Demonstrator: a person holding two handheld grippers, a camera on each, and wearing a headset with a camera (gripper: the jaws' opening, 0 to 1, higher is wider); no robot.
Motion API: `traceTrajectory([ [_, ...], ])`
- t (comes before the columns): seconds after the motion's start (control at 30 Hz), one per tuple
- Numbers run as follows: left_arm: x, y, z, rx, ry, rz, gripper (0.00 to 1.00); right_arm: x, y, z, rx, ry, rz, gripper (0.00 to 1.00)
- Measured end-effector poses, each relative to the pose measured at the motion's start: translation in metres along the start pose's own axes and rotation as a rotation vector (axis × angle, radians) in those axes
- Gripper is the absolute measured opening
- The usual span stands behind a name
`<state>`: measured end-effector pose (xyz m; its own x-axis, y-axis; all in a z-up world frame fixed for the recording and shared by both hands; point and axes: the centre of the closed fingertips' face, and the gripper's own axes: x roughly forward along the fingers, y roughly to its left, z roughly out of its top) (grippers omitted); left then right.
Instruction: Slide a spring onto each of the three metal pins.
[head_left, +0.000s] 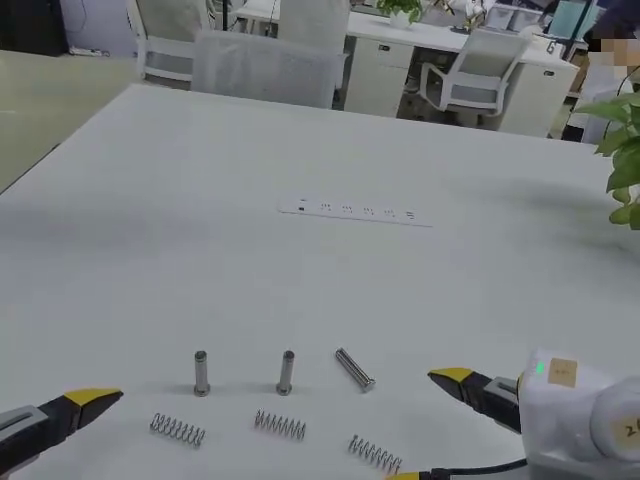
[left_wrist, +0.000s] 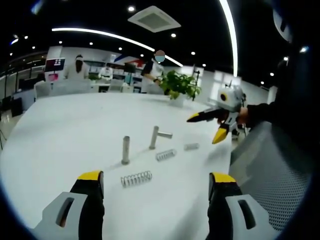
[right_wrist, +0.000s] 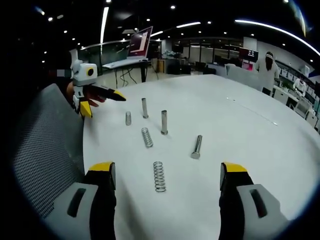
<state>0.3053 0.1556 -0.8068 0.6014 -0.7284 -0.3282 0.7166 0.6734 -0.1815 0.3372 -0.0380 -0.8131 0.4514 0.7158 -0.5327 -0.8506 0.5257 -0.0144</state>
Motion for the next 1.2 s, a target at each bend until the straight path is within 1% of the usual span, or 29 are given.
traceTrajectory([
  [0.4,0.0018,0.0007,-0.0015,-0.002,0.007,-0.005,0.83,0.0001,-0.0014,-0.0013,0.007,0.002,-0.003,0.85],
  [0.67,0.0021,0.0005,-0.0032,-0.006,0.009,-0.005,0.83,0.0014,0.0001,-0.0032,0.01,0.012,0.004,0.85],
  [1.2,0.0002,-0.0003,0.0,0.001,0.004,0.002,0.82,0.0006,-0.0002,-0.0008,0.007,0.007,0.003,0.84],
])
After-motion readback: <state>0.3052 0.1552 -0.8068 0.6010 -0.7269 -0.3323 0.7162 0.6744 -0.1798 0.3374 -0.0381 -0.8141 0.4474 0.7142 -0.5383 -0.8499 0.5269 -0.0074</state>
